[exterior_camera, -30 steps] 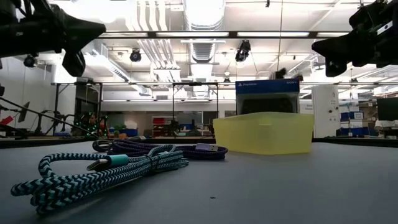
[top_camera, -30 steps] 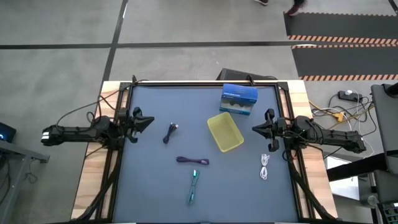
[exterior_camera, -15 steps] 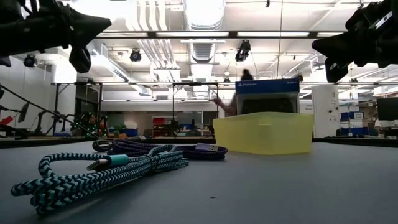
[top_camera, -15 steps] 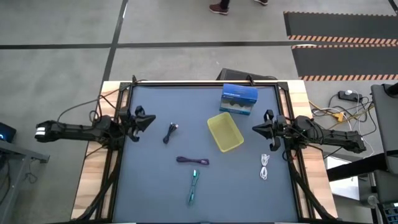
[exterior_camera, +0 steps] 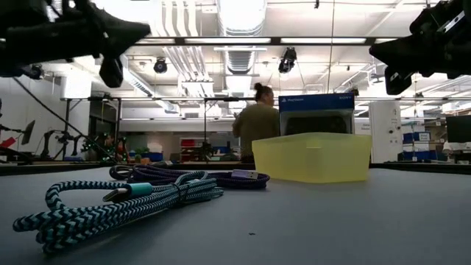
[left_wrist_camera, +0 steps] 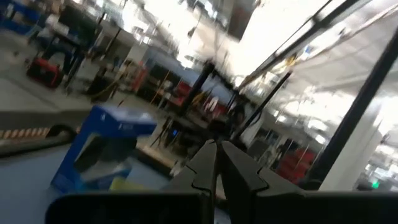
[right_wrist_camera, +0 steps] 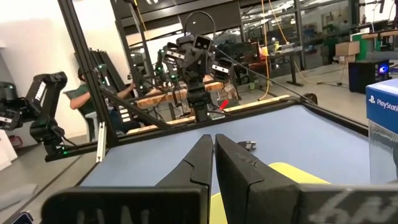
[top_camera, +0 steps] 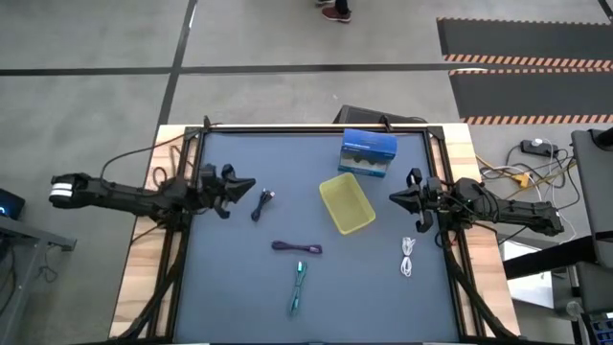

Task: Pick and place USB-C Cables
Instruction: Put the purple charger cable into the yellow bin

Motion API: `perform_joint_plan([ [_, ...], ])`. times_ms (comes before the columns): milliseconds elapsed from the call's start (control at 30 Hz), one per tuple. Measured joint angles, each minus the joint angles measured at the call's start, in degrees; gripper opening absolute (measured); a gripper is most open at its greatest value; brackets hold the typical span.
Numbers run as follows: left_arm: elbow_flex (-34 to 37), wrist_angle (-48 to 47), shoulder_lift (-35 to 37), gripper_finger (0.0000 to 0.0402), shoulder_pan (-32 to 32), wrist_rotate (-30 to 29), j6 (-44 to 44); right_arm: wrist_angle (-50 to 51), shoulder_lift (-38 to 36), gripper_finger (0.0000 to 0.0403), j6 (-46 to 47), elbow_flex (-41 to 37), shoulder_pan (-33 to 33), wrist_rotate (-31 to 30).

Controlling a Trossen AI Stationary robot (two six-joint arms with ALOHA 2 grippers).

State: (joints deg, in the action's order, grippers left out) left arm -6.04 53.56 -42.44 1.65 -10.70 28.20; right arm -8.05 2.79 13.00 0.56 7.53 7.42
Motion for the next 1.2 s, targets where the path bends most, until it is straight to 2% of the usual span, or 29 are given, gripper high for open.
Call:
perform_joint_plan([
  [167,-3.66,-0.27,-6.27,0.0005,-0.66,0.20,0.78,-0.22,0.00,0.0013,0.52,0.00,0.00,0.00],
  [333,-6.17,-0.62,-12.27,0.0005,-0.98,1.68,6.92,0.04,0.00,0.0013,-0.08,0.01,0.00,0.01],
  [500,-10.40,-6.33,-19.81,0.0005,-1.03,-1.94,12.26,0.02,0.00,0.0013,-0.09,0.01,0.00,0.02],
  [633,-15.51,-17.72,-25.79,0.0005,-1.03,-2.01,18.34,-0.23,-0.01,0.0013,-0.09,0.01,0.00,0.00],
  [933,-28.41,-58.09,-33.23,0.0005,-1.03,-2.07,29.01,-0.39,0.00,0.0013,-0.11,0.15,0.00,-0.04],
  [1200,-32.33,-76.95,-32.48,0.0005,-1.03,-1.51,34.03,-0.32,-0.03,0.0013,-0.11,1.96,0.00,-0.07],
])
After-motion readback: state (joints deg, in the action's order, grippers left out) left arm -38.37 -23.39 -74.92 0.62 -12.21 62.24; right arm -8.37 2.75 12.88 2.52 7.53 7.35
